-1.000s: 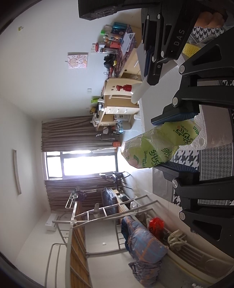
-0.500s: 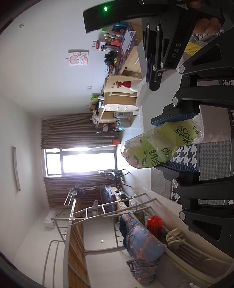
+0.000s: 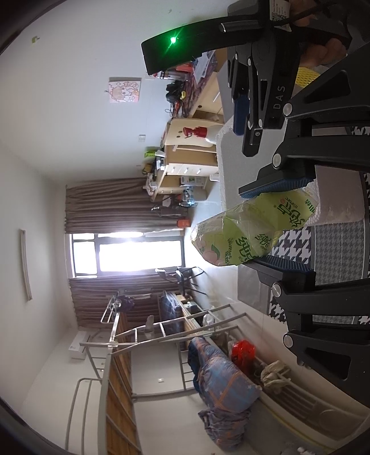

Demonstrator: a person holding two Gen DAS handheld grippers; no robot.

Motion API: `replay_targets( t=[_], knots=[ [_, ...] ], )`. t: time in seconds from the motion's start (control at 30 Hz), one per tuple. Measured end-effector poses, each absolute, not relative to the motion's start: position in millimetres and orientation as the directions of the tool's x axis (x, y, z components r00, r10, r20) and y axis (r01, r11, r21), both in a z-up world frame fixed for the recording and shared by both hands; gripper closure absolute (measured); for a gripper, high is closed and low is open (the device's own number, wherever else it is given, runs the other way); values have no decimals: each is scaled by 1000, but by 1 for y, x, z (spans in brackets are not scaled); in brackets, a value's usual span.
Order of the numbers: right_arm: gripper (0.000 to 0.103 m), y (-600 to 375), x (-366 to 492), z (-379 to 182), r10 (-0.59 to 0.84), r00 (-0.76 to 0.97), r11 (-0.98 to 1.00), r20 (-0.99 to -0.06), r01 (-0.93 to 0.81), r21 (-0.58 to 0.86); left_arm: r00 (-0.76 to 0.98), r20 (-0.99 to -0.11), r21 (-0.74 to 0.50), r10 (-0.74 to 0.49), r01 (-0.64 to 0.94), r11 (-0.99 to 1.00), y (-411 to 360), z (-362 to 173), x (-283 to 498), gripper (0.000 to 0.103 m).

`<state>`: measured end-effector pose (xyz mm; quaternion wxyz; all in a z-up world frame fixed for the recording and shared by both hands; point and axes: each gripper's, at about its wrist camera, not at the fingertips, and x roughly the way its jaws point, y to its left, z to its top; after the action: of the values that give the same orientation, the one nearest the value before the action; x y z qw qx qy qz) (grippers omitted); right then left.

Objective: Organize soft objects
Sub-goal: 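Lower the white roll into the foam box and open the right gripper, then hold the green packet over the box with the left tool while the right tool withdraws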

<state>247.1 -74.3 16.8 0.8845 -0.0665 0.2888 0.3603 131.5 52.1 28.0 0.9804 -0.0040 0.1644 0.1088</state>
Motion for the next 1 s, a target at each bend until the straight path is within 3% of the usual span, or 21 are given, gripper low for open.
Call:
replay_targets(
  t=[0.03,0.1,0.17,0.33,0.6,1.0],
  knots=[
    [59,-76,248,17,601,572,732,-558,-675,97,922,-323,28,214,-216,976,52,28,131,61],
    [37,-77,247,18,608,574,731,-549,-674,104,921,-325,27,214,-218,976,51,27,133,61],
    [29,-78,245,20,608,586,736,-536,-670,102,921,-326,25,215,-219,975,51,27,134,61],
    [26,-77,243,20,605,578,732,-548,-675,95,922,-323,23,215,-220,975,52,28,134,61],
    [9,-84,241,23,621,575,727,-533,-676,118,922,-325,20,211,-217,976,51,25,134,61],
    [6,-94,239,26,620,613,749,-490,-649,137,926,-313,23,211,-215,976,48,26,129,61]
  ],
)
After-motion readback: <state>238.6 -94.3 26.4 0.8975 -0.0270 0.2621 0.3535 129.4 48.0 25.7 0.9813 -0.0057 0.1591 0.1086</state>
